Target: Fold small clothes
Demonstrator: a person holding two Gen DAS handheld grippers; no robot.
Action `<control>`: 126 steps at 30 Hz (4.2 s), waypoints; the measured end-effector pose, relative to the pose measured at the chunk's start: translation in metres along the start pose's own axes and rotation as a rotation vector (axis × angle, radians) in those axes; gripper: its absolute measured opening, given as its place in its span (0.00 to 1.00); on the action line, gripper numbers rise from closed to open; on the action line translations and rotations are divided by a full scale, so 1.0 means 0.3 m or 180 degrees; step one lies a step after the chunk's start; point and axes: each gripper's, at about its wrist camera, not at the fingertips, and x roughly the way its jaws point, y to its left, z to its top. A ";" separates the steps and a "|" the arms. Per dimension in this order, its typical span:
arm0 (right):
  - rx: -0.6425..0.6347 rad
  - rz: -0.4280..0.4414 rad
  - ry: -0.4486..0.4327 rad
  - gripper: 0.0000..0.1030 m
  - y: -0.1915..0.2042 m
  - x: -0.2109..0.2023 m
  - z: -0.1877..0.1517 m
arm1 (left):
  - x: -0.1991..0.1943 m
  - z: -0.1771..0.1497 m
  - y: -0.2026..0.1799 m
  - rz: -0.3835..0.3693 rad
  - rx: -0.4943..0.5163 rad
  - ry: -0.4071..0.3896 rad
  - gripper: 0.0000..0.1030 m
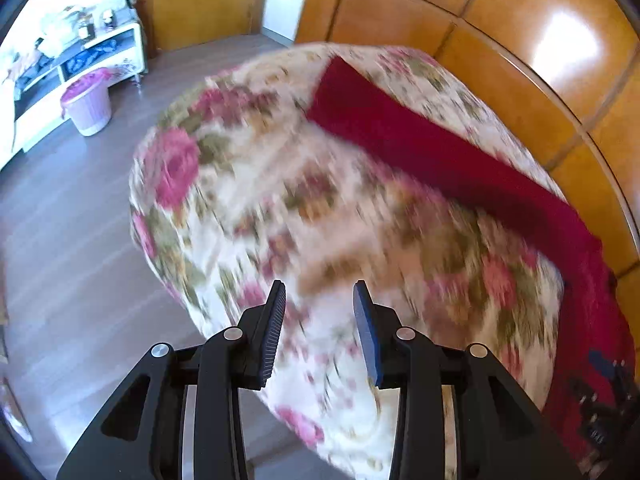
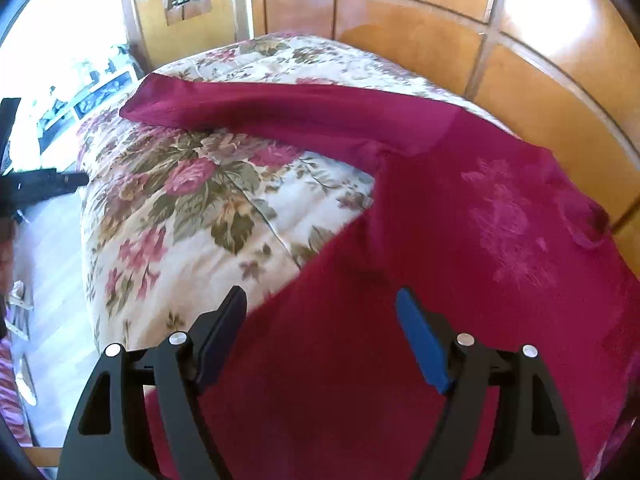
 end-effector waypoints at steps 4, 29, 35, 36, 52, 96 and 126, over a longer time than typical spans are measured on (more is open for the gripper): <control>0.0191 -0.0079 -0.0039 0.77 -0.058 -0.073 -0.063 | -0.003 -0.061 0.003 -0.0023 -0.0057 0.0075 0.33; -0.0734 -0.0641 -0.0192 0.44 0.050 0.292 0.299 | 0.244 0.460 0.037 0.0339 -0.0022 -0.0341 0.38; -0.0961 -0.0651 -0.0009 0.04 0.052 0.415 0.337 | 0.234 0.495 -0.010 0.0121 0.0157 -0.0338 0.00; -0.0952 -0.0619 -0.0026 0.04 0.048 0.401 0.336 | 0.225 0.502 0.000 0.0058 0.0086 -0.0355 0.00; -0.0460 0.0178 0.0156 0.29 0.006 0.361 0.285 | 0.111 0.454 0.075 0.0142 -0.0148 -0.0585 0.27; 0.0143 -0.0117 -0.0120 0.88 0.095 -0.245 -0.163 | -0.227 -0.407 -0.438 -0.0385 0.0630 -0.0497 0.43; 0.0890 -0.1608 0.0124 0.84 -0.759 -0.500 -0.278 | -0.259 -0.432 -0.475 -0.0486 0.0968 -0.0672 0.53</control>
